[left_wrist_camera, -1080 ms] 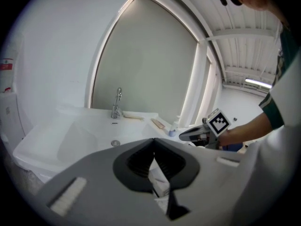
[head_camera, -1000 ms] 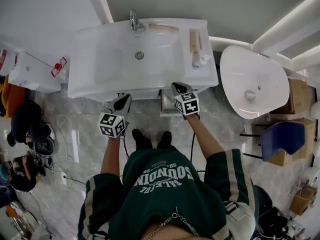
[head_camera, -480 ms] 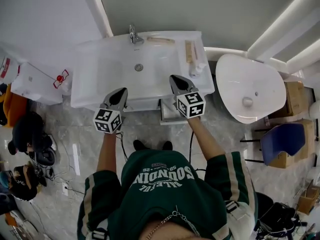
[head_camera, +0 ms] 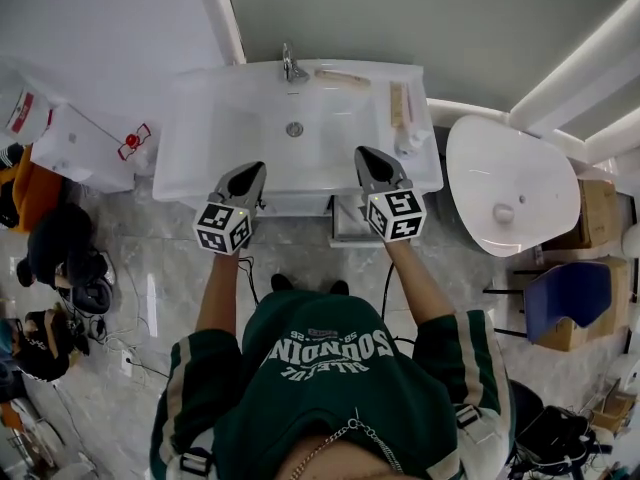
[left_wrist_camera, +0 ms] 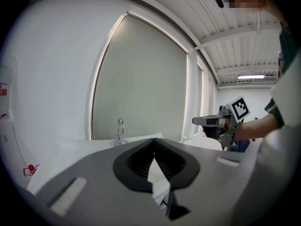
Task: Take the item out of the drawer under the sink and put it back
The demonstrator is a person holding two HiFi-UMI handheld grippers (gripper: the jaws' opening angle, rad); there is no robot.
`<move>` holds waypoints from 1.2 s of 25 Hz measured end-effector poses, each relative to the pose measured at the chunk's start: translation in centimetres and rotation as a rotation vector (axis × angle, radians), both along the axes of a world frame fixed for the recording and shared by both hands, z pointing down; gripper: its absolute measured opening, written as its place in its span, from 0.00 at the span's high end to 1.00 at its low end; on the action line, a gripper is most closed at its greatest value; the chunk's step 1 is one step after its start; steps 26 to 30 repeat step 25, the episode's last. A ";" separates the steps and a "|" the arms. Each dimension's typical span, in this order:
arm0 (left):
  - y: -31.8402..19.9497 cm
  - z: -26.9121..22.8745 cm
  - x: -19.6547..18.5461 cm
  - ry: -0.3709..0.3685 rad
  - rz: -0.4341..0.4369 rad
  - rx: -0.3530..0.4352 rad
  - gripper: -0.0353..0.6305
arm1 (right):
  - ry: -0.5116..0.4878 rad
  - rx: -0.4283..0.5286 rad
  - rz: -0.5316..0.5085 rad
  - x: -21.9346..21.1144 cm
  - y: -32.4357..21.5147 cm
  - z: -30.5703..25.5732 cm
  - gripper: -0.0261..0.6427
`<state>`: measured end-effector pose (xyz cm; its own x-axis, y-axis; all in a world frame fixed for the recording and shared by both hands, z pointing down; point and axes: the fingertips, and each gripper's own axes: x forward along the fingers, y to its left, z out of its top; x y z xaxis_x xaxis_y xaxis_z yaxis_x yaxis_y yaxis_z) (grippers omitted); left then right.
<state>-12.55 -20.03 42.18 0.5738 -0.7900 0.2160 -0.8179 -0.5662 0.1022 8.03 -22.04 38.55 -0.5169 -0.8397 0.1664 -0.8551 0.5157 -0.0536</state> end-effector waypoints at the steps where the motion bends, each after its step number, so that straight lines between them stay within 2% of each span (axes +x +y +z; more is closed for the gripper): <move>1: 0.0 0.1 -0.1 0.001 0.000 -0.002 0.87 | 0.003 -0.003 0.000 -0.1 0.1 0.2 0.96; 30: -0.1 1.3 -0.3 0.009 0.020 -0.028 0.87 | -0.006 -0.022 -0.013 -1.6 0.7 1.7 0.96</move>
